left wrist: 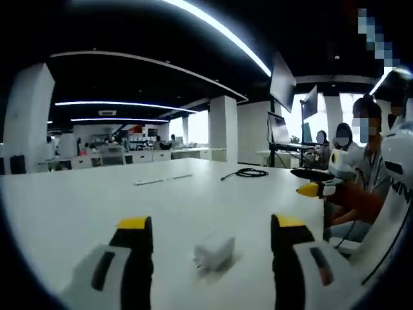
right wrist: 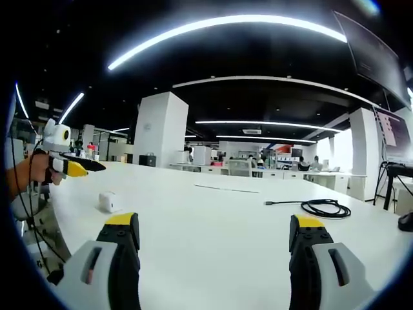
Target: Plug the desk Type‑C cable into the charger adapter.
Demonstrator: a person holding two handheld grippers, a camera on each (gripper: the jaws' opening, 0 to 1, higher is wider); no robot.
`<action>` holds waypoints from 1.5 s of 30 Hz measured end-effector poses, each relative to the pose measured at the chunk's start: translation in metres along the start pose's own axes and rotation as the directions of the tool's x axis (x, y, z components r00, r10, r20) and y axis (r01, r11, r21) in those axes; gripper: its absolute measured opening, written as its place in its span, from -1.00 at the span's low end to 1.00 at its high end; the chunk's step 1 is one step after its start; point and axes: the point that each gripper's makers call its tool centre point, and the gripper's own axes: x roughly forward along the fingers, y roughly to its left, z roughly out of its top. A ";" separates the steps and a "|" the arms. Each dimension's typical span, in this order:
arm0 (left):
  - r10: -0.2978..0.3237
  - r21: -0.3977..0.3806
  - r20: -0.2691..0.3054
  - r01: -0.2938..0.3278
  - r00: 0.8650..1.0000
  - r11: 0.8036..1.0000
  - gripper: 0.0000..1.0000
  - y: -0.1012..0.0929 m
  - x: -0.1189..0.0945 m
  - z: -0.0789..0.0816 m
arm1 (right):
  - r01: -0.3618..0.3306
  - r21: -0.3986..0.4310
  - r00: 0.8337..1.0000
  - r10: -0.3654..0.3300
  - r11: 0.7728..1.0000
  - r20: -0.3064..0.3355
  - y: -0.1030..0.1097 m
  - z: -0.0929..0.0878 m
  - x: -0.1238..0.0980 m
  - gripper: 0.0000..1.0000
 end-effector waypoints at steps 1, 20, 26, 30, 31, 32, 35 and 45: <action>0.040 0.003 0.034 -0.040 0.999 0.999 0.54 0.003 -0.002 0.004 | 0.001 0.000 1.000 -0.001 1.000 -0.001 0.000 0.000 0.000 0.96; 0.261 -0.096 0.147 -0.249 0.954 0.964 0.76 0.011 -0.037 -0.001 | -0.008 0.011 1.000 0.008 1.000 0.003 0.001 -0.001 0.000 0.96; 0.274 -0.070 0.159 -0.266 0.949 0.961 0.89 0.007 -0.038 -0.001 | -0.009 0.012 1.000 0.009 1.000 0.009 0.001 0.001 0.000 0.96; 0.278 -0.093 0.140 -0.267 0.950 0.959 0.98 0.005 -0.035 -0.008 | -0.007 0.010 1.000 0.007 1.000 0.012 0.001 0.003 -0.001 0.96; 0.280 -0.093 0.137 -0.269 0.950 0.959 0.99 0.005 -0.035 -0.009 | -0.007 0.009 1.000 0.007 1.000 0.012 0.001 0.003 -0.001 0.96; 0.283 -0.094 0.135 -0.272 0.950 0.958 0.99 0.005 -0.035 -0.010 | -0.006 0.008 1.000 0.006 1.000 0.013 0.001 0.003 -0.001 0.96; 0.285 -0.097 0.139 -0.273 0.949 0.957 0.99 0.005 -0.036 -0.008 | -0.005 0.007 1.000 0.005 1.000 0.013 0.000 0.003 -0.001 0.96; 0.288 -0.070 0.155 -0.281 0.945 0.957 0.99 0.005 -0.038 -0.004 | -0.006 0.007 1.000 0.006 1.000 0.013 0.001 0.004 -0.001 0.96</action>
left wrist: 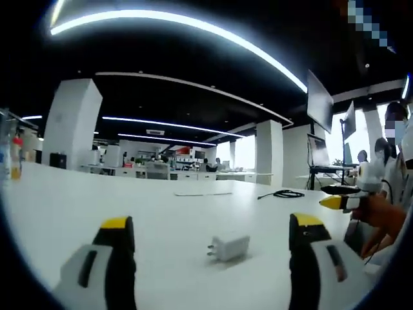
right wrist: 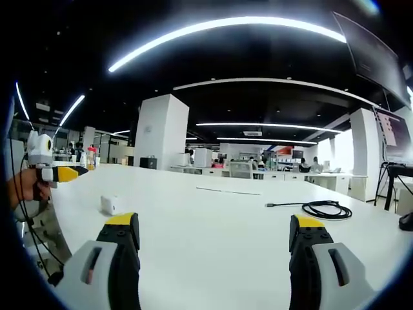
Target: Plug the desk Type‑C cable into the charger adapter.
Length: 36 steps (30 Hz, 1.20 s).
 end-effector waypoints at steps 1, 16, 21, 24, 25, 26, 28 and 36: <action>0.001 -0.005 -0.007 -0.001 1.000 1.000 0.99 0.000 0.000 -0.001 | -0.001 0.001 1.000 0.001 1.000 0.000 0.000 0.000 0.000 0.96; -0.009 -0.015 0.002 0.009 1.000 1.000 0.99 -0.001 0.000 0.000 | -0.002 -0.056 1.000 0.001 0.998 -0.016 -0.029 0.007 0.007 0.82; -0.013 -0.016 -0.002 0.013 1.000 1.000 0.99 -0.002 0.000 -0.001 | -0.024 -0.102 0.998 0.018 0.995 -0.066 -0.049 0.005 0.019 0.83; -0.012 -0.013 -0.005 0.012 1.000 1.000 0.99 -0.001 -0.001 -0.001 | -0.050 -0.116 0.994 0.038 0.992 -0.100 -0.061 0.003 0.027 0.82; -0.011 -0.012 -0.004 0.011 1.000 1.000 0.99 -0.001 -0.001 -0.001 | -0.054 -0.121 0.994 0.041 0.991 -0.105 -0.064 0.003 0.029 0.81; -0.010 -0.012 -0.004 0.010 1.000 1.000 0.99 -0.001 -0.001 -0.001 | -0.058 -0.124 0.993 0.044 0.991 -0.110 -0.067 0.003 0.031 0.80; -0.010 -0.012 -0.009 0.010 1.000 1.000 0.99 -0.001 -0.001 -0.002 | -0.069 -0.150 0.990 0.049 0.986 -0.135 -0.080 0.004 0.037 0.76; -0.015 -0.013 -0.014 0.015 1.000 1.000 0.99 -0.003 0.000 -0.003 | -0.111 -0.203 0.967 0.059 0.973 -0.248 -0.128 0.000 0.065 0.70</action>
